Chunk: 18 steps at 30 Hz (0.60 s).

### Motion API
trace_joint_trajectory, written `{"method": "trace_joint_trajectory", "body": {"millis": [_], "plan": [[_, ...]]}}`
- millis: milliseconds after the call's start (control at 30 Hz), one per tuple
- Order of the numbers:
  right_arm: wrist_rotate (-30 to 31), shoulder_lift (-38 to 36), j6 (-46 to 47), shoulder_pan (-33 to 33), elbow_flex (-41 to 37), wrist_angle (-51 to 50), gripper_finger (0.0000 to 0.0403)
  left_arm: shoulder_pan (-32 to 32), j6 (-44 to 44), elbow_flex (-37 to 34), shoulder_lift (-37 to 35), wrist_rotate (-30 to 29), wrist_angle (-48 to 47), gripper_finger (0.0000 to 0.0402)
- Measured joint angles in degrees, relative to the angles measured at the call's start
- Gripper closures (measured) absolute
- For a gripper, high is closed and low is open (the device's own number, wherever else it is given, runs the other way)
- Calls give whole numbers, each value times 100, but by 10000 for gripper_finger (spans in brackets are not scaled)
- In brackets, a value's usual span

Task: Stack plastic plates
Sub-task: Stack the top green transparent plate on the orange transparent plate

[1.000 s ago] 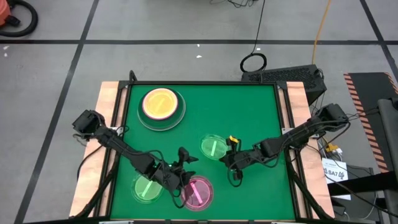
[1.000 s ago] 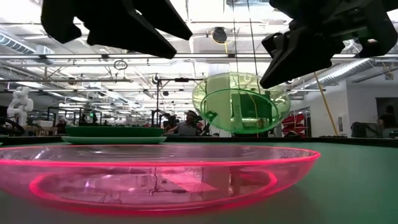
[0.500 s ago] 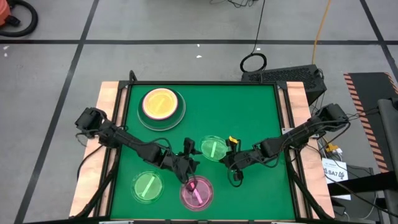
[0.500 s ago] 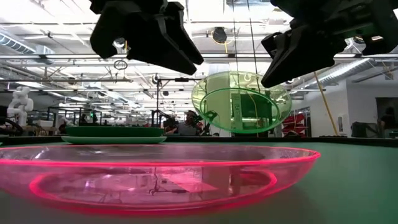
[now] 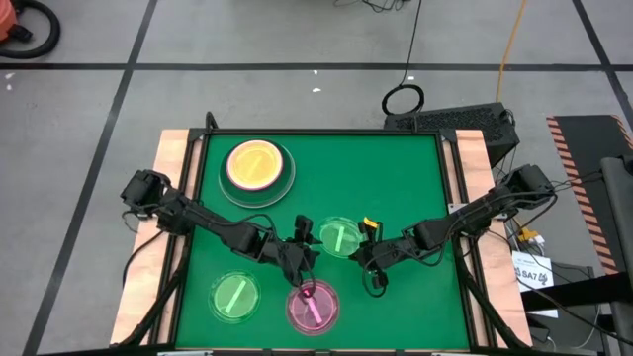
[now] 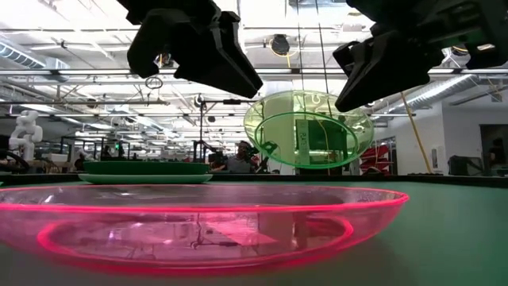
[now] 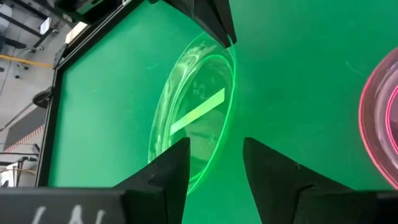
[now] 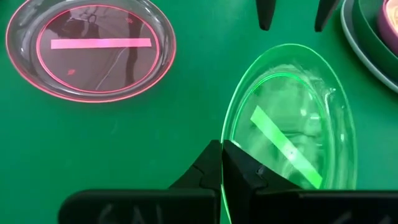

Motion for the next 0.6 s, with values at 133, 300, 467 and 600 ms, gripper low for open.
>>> {"method": "trace_joint_trajectory", "body": {"millis": [133, 300, 467, 600], "plan": [[4, 0, -16, 0, 0, 0, 403, 42, 8, 2, 107, 135, 83, 247], [6, 0, -113, 0, 4, 58, 403, 45, 320, 0, 456, 115, 290, 247], [11, 0, -141, 0, 4, 44, 403, 45, 580, -2, 654, -384, 493, 248], [14, 0, -162, 0, 4, 27, 403, 43, 561, -2, 644, -422, 484, 248]]}}
